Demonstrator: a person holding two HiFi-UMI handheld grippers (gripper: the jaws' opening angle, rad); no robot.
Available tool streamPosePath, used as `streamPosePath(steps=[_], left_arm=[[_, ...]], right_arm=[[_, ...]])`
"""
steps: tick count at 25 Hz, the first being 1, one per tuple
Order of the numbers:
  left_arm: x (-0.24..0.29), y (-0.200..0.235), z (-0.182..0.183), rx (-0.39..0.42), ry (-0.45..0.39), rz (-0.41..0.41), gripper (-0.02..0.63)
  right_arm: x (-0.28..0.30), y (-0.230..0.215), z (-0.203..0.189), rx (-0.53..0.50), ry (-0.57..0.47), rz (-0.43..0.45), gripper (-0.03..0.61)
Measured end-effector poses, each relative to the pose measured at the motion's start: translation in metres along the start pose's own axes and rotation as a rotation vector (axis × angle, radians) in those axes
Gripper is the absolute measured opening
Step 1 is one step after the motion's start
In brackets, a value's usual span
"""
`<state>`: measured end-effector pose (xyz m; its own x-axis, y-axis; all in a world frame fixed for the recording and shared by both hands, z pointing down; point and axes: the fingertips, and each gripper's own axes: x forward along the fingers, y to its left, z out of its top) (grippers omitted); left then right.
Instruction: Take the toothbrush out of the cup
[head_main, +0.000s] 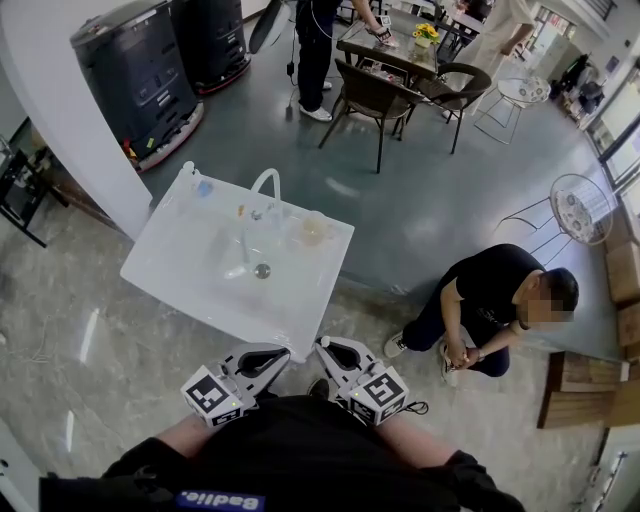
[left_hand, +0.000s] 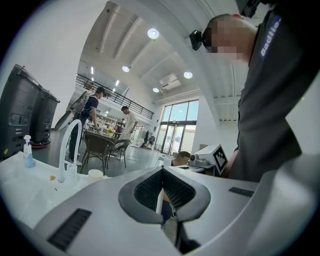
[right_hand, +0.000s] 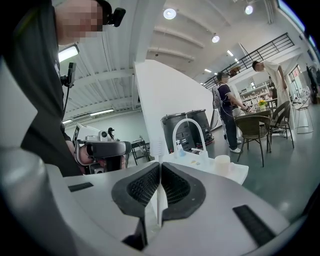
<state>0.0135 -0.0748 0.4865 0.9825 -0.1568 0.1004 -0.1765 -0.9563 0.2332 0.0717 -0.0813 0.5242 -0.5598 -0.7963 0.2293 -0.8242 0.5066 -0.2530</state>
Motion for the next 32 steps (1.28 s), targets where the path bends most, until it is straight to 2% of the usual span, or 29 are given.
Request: streamPosePath(steps=[32], left_arm=[[0.006, 0.008, 0.002, 0.011, 0.005, 0.008, 0.009]], right_arm=[[0.01, 0.003, -0.001, -0.046, 0.004, 0.034, 0.02]])
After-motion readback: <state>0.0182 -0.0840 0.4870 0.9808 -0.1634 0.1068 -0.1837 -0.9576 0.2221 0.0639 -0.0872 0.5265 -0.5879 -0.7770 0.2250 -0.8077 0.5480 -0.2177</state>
